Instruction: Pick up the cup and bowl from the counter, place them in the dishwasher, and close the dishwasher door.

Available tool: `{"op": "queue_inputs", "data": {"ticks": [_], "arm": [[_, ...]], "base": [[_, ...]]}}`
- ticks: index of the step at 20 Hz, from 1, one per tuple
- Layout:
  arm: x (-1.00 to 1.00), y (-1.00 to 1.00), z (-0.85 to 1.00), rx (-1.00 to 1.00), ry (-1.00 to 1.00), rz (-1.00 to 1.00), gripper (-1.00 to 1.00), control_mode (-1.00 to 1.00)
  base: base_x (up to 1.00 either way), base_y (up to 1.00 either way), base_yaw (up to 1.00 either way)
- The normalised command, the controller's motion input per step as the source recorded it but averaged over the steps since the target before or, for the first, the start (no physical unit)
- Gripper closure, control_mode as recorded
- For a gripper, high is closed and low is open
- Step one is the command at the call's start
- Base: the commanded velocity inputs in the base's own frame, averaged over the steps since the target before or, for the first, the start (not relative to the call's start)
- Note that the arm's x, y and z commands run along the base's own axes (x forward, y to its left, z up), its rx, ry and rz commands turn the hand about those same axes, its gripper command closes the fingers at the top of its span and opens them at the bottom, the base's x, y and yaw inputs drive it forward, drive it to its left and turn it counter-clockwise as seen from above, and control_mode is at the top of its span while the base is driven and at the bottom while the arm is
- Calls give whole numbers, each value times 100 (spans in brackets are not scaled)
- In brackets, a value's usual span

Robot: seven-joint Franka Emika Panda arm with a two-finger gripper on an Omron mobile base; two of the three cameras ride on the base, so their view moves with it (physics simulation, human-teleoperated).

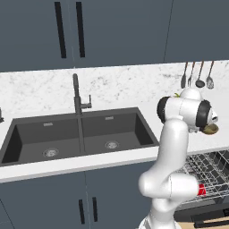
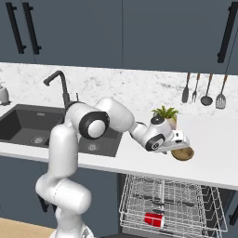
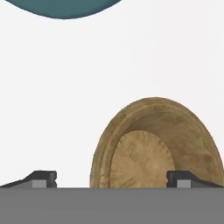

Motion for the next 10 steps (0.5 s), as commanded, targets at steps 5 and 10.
{"op": "queue_inputs", "data": {"ticks": [5, 10], "arm": [[0, 0, -33, 11, 3, 0, 100, -100], [0, 0, -9, 3, 1, 1, 100, -100]], "base": [[0, 0, 0], [0, 0, 0]]}}
